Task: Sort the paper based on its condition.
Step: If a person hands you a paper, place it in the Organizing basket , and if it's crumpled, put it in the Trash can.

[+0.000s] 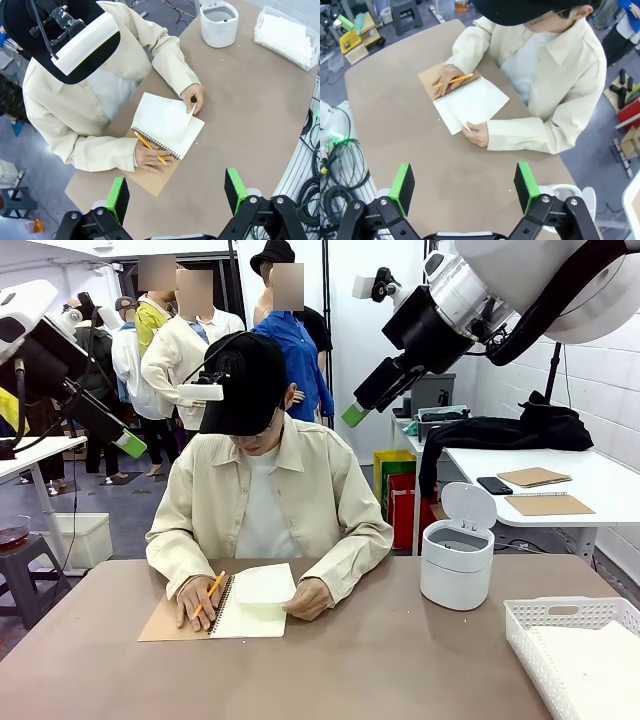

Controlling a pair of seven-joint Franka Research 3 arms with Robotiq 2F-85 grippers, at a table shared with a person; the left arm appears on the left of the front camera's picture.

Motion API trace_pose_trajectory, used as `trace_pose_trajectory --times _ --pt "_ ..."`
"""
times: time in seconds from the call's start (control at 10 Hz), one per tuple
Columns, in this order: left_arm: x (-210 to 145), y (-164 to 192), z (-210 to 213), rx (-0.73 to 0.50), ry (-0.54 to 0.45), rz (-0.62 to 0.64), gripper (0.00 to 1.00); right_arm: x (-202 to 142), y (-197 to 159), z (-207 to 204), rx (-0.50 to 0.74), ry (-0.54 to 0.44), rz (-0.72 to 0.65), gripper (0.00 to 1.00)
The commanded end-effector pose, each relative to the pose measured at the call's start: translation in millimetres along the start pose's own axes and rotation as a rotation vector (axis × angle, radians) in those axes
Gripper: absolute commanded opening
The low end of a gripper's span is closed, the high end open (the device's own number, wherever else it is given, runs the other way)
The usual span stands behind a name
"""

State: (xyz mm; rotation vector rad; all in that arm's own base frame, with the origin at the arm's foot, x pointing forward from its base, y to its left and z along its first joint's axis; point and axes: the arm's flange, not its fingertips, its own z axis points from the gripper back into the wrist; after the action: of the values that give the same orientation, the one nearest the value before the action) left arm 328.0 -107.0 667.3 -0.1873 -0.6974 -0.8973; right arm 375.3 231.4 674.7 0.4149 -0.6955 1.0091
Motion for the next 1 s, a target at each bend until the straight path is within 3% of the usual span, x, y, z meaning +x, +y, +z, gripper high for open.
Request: trace_pose_trajectory --times 0.0,0.9 --pt "0.5 1.1 0.2 0.002 -0.003 0.004 1.0 -8.4 3.3 2.3 0.025 -0.012 -0.017 1.0" --pt "0.5 1.1 0.2 0.002 -0.003 0.004 1.0 -9.1 8.1 3.5 0.026 0.027 0.004 1.0"
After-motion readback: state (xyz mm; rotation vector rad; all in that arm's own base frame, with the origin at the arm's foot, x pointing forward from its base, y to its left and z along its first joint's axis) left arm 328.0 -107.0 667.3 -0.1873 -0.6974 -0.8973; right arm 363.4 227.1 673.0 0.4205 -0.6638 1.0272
